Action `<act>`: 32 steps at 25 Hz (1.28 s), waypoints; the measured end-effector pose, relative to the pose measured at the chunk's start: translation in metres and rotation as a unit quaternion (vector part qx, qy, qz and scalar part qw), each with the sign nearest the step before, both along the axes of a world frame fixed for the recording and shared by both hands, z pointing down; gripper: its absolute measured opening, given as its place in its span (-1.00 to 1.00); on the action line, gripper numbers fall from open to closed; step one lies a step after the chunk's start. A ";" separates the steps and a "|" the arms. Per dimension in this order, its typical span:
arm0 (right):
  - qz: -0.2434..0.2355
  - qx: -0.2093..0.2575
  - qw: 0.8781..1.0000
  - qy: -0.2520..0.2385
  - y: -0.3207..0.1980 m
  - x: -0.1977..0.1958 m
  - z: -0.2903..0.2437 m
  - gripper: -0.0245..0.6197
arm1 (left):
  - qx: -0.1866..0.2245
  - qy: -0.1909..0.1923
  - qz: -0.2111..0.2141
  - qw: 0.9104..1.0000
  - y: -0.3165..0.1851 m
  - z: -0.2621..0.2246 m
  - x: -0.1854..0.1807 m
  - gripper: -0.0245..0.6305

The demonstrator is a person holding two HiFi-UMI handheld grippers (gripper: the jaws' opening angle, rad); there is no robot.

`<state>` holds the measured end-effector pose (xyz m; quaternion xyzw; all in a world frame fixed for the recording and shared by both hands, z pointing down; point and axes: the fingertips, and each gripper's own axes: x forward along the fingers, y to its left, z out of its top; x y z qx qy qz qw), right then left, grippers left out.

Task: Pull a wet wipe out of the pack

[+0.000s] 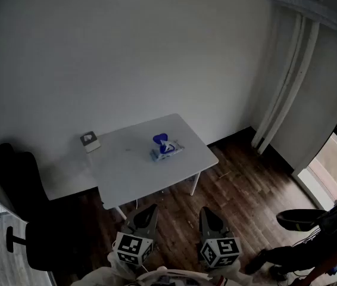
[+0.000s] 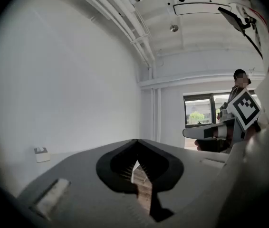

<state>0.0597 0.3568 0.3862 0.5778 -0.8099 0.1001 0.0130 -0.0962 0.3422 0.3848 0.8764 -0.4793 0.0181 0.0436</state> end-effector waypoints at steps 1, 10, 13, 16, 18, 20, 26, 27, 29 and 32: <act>0.000 -0.001 1.000 0.000 -0.002 -0.002 0.000 -0.91 | 0.000 0.000 -0.001 1.000 -0.002 0.000 -0.003 -0.92; 0.004 -0.014 1.000 0.000 -0.009 -0.013 0.013 -0.91 | -0.009 0.002 -0.005 1.000 -0.010 0.012 -0.019 -0.92; 0.005 -0.013 1.000 -0.011 -0.012 -0.015 0.014 -0.91 | -0.010 0.003 -0.004 1.000 -0.014 0.015 -0.021 -0.92; 0.012 -0.017 1.000 -0.016 -0.016 -0.017 0.018 -0.91 | -0.014 0.005 0.002 1.000 -0.017 0.019 -0.022 -0.92; 0.018 -0.019 0.999 -0.018 -0.017 -0.018 0.020 -0.91 | -0.013 0.004 0.005 1.000 -0.019 0.020 -0.024 -0.92; 0.022 -0.022 0.999 -0.018 -0.018 -0.018 0.024 -0.91 | -0.014 0.004 0.006 1.000 -0.022 0.024 -0.025 -0.92; 0.025 -0.026 0.999 -0.014 -0.037 -0.012 0.029 -0.91 | -0.023 0.009 0.005 1.000 -0.040 0.028 -0.022 -0.92; 0.025 -0.026 0.999 -0.013 -0.042 -0.010 0.030 -0.91 | -0.023 0.009 0.007 1.000 -0.045 0.029 -0.019 -0.92; 0.022 -0.028 0.999 -0.014 -0.054 -0.008 0.033 -0.91 | -0.025 0.006 0.008 1.000 -0.057 0.032 -0.014 -0.92; 0.016 -0.027 0.999 -0.014 -0.074 -0.001 0.038 -0.91 | -0.026 0.002 0.006 1.000 -0.078 0.038 -0.006 -0.92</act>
